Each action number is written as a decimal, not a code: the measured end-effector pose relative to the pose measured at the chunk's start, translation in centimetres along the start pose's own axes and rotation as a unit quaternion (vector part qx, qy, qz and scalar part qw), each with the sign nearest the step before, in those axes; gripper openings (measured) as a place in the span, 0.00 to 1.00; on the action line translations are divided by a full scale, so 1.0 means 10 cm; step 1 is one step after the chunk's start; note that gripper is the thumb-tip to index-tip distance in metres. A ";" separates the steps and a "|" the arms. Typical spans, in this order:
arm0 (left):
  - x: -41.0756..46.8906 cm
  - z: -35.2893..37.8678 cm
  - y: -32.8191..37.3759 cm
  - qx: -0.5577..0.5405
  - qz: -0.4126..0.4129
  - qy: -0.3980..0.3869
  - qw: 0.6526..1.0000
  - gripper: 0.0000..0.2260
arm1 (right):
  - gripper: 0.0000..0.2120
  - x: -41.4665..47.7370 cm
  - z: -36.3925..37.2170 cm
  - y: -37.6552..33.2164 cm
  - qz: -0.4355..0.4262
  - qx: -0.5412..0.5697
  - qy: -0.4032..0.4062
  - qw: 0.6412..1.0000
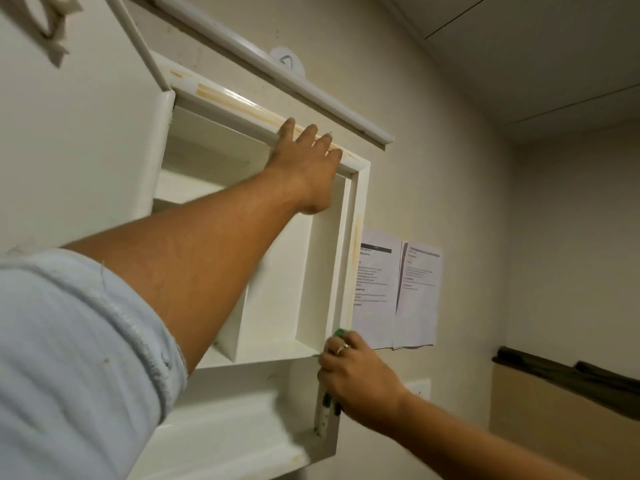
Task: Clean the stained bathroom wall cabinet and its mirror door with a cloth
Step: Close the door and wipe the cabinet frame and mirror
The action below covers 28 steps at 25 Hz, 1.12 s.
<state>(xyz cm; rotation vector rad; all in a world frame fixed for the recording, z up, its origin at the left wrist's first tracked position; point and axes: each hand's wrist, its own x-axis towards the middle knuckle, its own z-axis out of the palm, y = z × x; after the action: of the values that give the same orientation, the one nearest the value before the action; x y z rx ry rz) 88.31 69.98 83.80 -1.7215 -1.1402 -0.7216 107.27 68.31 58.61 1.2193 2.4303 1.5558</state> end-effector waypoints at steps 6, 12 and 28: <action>-0.64 0.27 0.12 0.027 0.011 -0.062 0.998 0.33 | 0.07 0.62 -0.66 1.17 -0.017 -0.178 0.040 0.983; -1.02 0.69 -0.04 0.121 0.021 -0.072 0.990 0.32 | 0.12 0.28 -0.08 0.27 0.134 -0.062 0.055 0.988; -1.42 0.94 0.11 0.242 0.018 -0.051 0.969 0.34 | 0.17 -0.27 0.45 -0.68 0.078 0.042 -0.040 0.995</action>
<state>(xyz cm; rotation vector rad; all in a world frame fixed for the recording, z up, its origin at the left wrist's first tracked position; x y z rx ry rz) 83.47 73.08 67.73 -1.3687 -1.2319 -0.2988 106.87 68.73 50.00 1.4893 2.4260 1.4213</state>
